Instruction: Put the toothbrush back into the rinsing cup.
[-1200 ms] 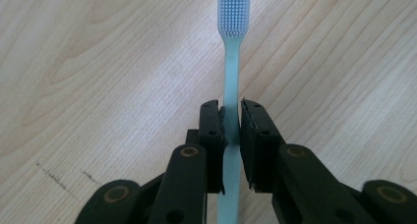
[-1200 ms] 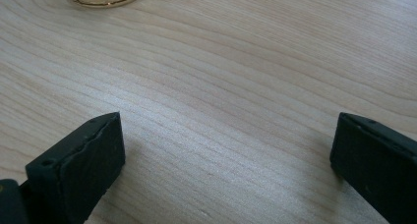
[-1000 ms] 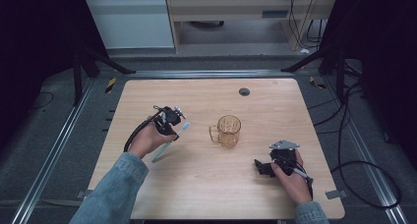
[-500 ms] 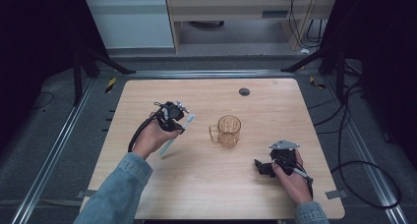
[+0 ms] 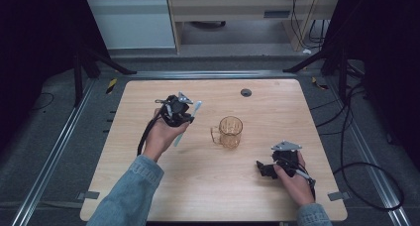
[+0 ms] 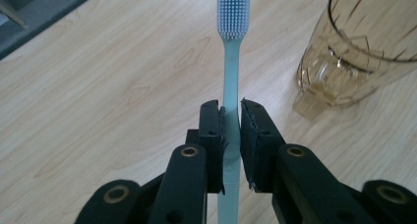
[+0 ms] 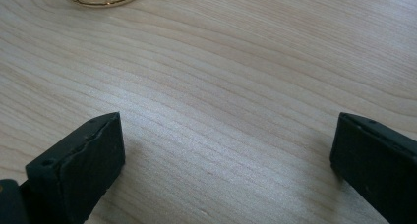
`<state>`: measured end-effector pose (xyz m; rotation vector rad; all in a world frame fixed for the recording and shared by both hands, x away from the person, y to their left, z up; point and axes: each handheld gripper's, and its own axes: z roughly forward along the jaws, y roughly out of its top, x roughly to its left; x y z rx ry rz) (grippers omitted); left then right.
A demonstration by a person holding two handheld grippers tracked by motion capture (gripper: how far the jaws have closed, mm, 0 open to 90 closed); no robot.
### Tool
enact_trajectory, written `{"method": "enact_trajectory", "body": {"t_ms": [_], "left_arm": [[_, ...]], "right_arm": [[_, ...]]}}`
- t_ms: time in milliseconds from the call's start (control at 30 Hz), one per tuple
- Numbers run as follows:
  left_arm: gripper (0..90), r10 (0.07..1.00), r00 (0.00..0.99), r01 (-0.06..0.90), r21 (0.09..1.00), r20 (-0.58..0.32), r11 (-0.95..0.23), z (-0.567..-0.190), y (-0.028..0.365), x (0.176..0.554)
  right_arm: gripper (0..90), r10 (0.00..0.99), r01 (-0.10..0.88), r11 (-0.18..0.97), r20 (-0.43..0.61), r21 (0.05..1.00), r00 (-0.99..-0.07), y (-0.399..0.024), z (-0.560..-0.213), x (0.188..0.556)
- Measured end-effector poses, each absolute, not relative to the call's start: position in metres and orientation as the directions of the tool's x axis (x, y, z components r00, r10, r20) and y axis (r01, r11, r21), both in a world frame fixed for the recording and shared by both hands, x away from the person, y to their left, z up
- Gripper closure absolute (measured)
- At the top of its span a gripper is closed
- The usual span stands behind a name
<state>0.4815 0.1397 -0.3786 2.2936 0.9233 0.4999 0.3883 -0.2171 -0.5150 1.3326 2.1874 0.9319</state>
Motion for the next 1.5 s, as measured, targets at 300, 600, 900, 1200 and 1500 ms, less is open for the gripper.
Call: {"method": "enact_trajectory", "body": {"t_ms": [300,600,900,1200,1500], "left_arm": [[79.3,0.733,0.666,0.443,0.718,0.137,-0.536,-0.371,0.126,0.476],[79.3,0.762,0.625,0.402,0.766,0.172,-0.502,-0.365,0.119,0.469],[79.3,0.798,0.584,0.34,0.848,0.149,-0.407,-0.362,0.12,0.46],[79.3,0.823,0.551,0.267,0.906,0.136,-0.328,-0.356,0.118,0.451],[79.3,0.841,0.527,0.202,0.943,0.121,-0.263,-0.353,0.114,0.445]], "right_arm": [[0.4,0.889,0.613,0.318,-0.004,0.723,-0.457,-0.217,-0.515,0.388],[0.4,0.888,0.608,0.326,-0.012,0.724,-0.461,-0.217,-0.515,0.389],[0.4,0.888,0.612,0.32,-0.004,0.723,-0.46,-0.217,-0.515,0.388],[0.3,0.885,0.609,0.327,-0.008,0.723,-0.466,-0.217,-0.515,0.388],[0.4,0.884,0.608,0.328,-0.008,0.723,-0.467,-0.217,-0.515,0.388]]}}
